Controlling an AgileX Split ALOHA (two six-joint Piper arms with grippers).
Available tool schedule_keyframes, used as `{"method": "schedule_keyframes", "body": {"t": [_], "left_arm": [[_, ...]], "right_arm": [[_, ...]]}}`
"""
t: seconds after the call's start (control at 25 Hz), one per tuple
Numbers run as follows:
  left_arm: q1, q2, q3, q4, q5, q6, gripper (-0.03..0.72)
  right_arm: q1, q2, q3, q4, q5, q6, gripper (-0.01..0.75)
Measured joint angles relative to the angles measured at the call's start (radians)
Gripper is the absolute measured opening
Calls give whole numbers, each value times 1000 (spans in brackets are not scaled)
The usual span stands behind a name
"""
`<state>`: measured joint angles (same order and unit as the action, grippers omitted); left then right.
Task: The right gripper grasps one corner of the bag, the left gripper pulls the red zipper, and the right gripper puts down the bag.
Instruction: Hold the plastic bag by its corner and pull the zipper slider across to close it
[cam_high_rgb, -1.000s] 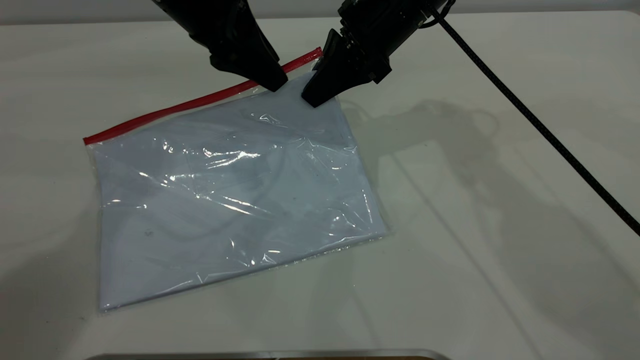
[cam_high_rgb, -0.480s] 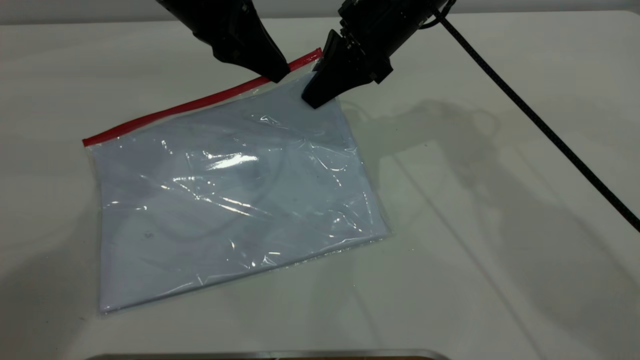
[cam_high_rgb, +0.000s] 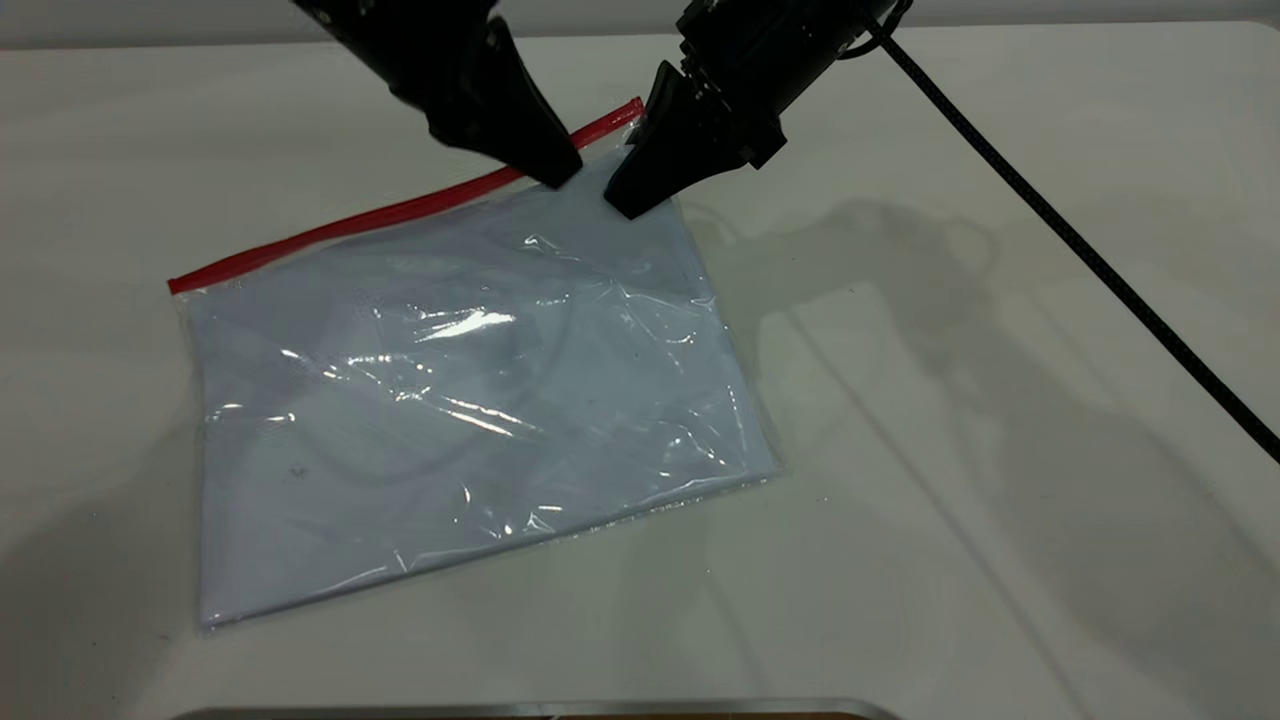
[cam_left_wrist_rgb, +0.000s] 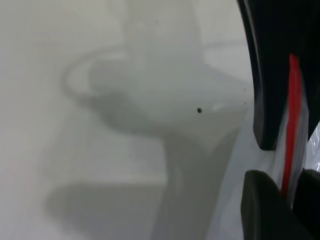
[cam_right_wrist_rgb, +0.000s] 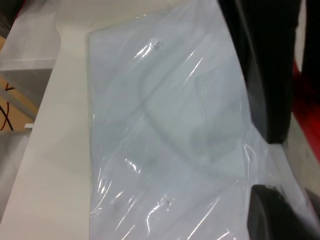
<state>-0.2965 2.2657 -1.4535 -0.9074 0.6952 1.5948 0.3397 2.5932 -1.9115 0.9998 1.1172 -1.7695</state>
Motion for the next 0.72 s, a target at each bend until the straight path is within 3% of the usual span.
{"method": "schedule_keyframes", "body": {"t": [0.24,0.52,0.72], "left_arm": [[0,7,-13,0,10,8,47],[0,8,-20,17,12,10,45],[0,8,-29,31,-4,1,45]], "right_arm": [[-2,7,0,2,0,4,33],[-9,7,-7,5,5,52,33],[-60,8,-30,10,39,123,33]]}}
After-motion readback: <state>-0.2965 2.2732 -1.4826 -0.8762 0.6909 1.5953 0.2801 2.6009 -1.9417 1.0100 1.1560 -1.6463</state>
